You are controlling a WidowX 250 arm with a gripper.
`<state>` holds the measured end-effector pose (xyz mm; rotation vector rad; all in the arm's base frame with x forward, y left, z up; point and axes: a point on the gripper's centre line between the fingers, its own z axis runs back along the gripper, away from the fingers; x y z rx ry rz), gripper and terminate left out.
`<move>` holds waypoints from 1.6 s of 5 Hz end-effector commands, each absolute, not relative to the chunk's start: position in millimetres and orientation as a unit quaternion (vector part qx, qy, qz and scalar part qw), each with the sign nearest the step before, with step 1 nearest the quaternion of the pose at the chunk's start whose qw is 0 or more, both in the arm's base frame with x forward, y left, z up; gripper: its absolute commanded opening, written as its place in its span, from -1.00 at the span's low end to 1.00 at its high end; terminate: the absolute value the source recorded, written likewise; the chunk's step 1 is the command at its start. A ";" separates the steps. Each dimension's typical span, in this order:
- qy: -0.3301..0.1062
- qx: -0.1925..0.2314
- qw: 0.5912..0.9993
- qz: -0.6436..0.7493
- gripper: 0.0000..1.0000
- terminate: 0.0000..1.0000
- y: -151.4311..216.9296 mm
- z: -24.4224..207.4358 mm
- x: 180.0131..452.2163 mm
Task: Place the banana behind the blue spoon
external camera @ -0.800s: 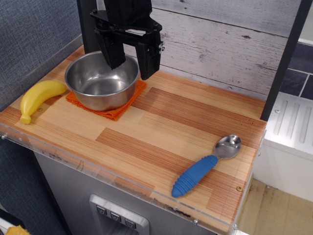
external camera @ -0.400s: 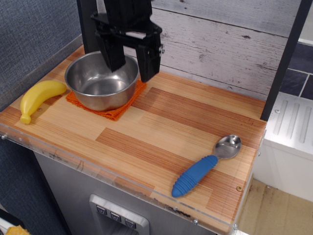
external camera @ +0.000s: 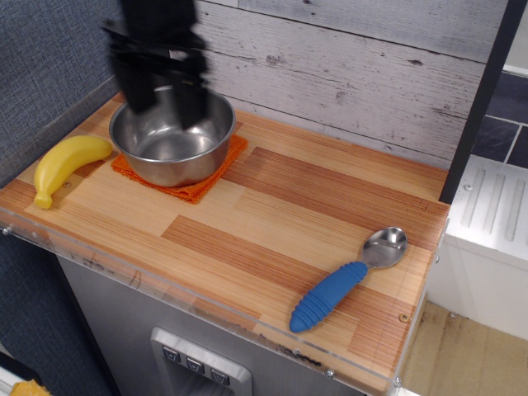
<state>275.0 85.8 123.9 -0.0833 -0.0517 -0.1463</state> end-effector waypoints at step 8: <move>0.014 0.019 1.000 -0.021 1.00 -1.00 207.6 35.8 268.4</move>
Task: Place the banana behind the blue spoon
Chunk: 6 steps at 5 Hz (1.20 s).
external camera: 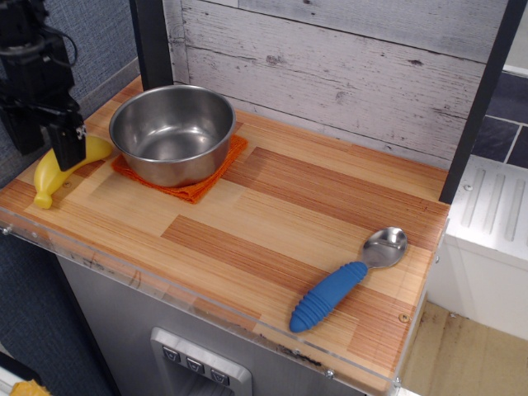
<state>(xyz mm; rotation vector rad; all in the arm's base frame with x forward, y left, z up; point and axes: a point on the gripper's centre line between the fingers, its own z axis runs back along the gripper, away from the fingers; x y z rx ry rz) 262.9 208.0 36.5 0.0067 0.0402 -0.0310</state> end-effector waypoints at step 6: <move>-0.005 0.075 0.997 0.013 -1.00 -1.00 175.6 142.4 244.4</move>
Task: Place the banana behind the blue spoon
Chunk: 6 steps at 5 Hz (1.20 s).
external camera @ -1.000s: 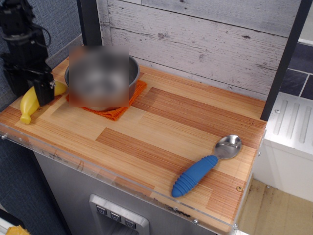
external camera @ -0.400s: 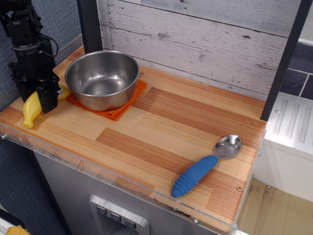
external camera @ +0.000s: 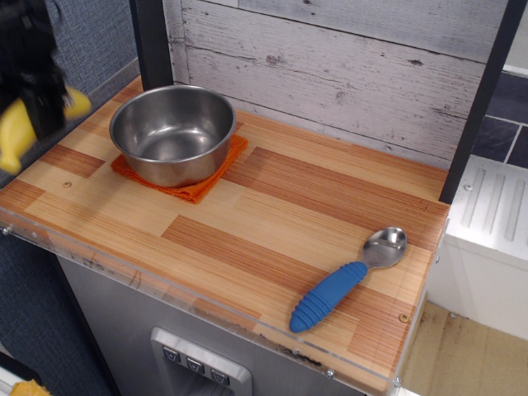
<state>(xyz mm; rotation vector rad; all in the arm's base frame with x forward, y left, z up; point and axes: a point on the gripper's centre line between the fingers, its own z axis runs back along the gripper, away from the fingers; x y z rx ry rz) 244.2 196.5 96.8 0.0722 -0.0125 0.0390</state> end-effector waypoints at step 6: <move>-0.065 0.045 0.997 0.016 -1.00 -1.00 -72.1 63.7 323.0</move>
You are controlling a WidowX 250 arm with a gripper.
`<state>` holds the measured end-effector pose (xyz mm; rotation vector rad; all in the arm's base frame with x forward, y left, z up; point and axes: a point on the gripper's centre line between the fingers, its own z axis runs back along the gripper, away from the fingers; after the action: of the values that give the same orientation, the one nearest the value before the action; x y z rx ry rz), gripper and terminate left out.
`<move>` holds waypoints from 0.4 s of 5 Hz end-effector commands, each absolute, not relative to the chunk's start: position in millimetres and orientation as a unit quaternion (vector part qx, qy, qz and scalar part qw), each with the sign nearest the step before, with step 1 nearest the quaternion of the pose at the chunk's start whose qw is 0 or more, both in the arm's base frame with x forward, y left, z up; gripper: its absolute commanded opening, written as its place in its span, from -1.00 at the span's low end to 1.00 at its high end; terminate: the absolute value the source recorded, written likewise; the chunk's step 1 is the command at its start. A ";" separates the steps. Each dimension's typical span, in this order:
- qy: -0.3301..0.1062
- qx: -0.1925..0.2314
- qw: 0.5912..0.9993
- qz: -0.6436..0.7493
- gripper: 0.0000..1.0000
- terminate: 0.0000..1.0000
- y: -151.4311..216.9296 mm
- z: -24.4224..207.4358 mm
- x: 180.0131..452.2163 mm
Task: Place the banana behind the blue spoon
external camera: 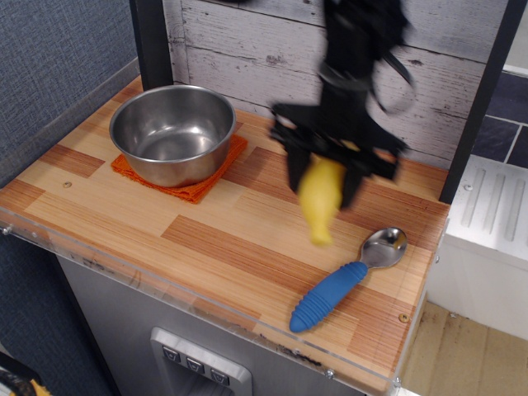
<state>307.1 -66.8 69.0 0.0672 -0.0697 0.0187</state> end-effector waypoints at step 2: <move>-0.064 0.052 0.996 0.016 -1.00 -1.00 -38.3 63.2 337.3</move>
<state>331.6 -38.8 41.8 0.1119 -0.0691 0.0300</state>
